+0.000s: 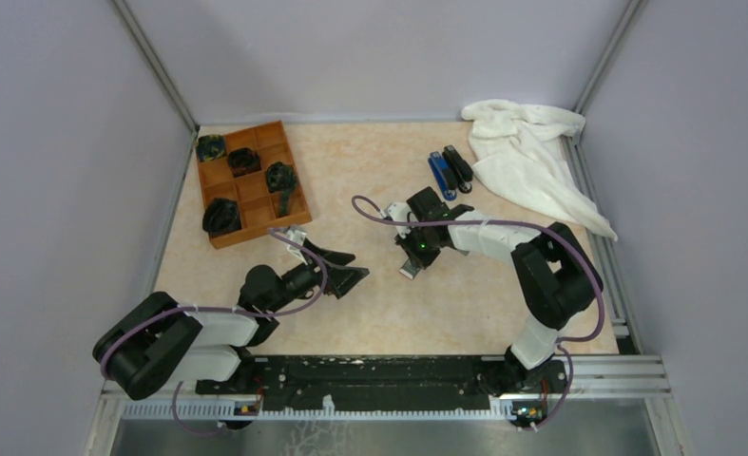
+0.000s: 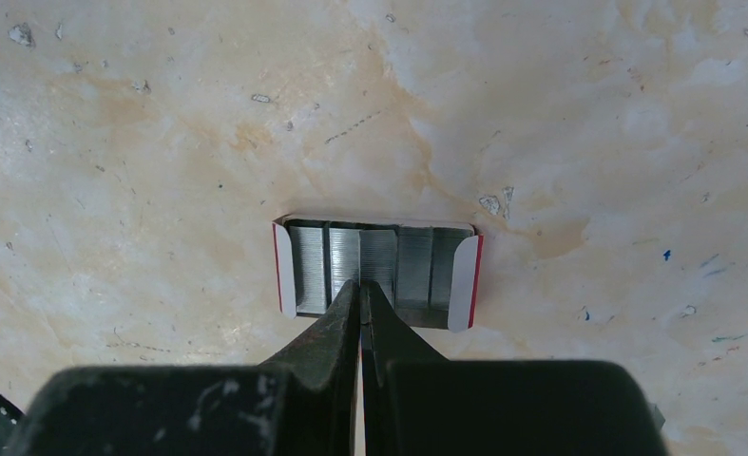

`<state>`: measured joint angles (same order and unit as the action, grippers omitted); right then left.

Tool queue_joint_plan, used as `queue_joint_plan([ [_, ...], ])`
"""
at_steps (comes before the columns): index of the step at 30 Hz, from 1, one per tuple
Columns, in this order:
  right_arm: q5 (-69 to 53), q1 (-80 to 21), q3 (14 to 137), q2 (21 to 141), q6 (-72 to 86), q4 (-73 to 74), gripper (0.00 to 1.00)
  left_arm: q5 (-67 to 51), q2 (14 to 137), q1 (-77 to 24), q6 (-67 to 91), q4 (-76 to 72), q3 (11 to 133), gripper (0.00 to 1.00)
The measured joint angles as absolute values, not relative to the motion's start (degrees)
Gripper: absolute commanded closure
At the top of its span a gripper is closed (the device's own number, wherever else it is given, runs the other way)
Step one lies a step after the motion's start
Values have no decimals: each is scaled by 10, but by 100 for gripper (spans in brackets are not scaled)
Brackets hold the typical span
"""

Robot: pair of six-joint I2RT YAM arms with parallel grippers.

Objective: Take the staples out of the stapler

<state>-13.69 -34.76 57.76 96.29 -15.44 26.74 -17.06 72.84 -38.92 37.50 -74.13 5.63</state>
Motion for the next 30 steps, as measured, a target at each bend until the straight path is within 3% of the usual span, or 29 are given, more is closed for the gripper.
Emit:
queue_joint_plan([
  [16, -136, -348, 578, 963, -158, 268, 94, -171, 728, -389, 375, -741, 56, 7],
  [30, -132, -348, 578, 962, -160, 268, 100, -171, 728, -389, 375, -741, 56, 7],
])
